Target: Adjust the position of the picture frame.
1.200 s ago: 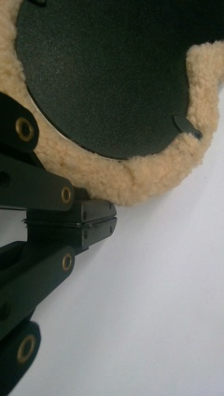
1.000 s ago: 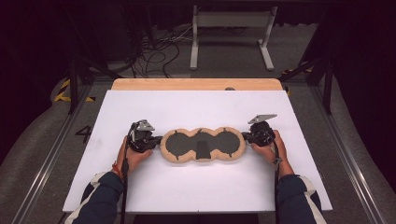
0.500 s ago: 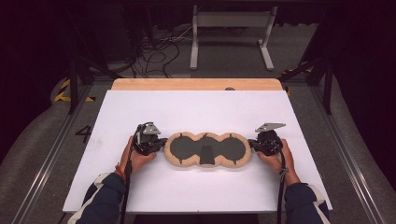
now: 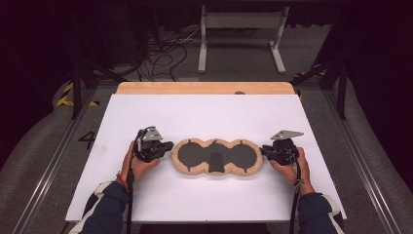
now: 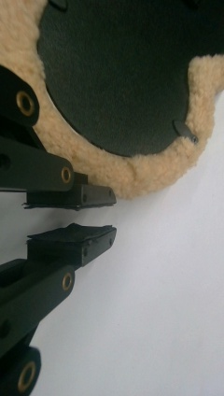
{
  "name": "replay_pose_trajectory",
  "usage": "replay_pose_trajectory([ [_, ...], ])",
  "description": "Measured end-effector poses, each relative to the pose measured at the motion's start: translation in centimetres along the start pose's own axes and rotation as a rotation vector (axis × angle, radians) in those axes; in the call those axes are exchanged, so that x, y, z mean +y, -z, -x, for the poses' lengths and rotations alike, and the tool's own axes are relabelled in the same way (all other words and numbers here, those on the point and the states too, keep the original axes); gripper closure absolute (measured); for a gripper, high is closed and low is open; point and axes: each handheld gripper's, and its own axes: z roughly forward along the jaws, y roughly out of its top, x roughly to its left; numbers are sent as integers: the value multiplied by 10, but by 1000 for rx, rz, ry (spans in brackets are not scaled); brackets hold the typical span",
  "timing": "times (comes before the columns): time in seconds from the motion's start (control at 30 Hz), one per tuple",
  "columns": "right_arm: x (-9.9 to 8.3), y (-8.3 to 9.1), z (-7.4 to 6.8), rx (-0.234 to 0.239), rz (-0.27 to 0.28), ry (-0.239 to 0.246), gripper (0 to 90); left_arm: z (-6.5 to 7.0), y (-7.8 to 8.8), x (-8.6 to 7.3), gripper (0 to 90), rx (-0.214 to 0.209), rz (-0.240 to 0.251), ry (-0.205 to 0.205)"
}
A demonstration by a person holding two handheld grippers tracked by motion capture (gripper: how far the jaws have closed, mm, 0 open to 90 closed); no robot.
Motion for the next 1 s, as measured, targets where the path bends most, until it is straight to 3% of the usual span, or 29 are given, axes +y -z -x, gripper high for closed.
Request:
replay_pose_trajectory([
  [0.13,0,8,-4,8,21,12,768,3,21,-3,844,0,30,-19],
  [0.37,-4,27,-12,39,67,10,724,14,50,-22,777,2,57,-94],
  [0.4,-6,32,-16,57,78,17,712,15,58,-29,740,-3,75,-85],
  [0.53,-8,36,-24,79,81,36,713,14,69,-44,658,4,71,-58],
  [0.6,-9,39,-28,84,78,49,712,14,74,-54,548,25,64,-52],
  [0.77,-11,43,-43,131,80,85,676,18,85,-75,467,56,71,10],
  [0.83,-12,43,-46,142,72,97,662,22,86,-81,417,80,54,-18],
  [1.0,-17,43,-53,181,58,109,629,28,91,-89,321,82,67,0],
])
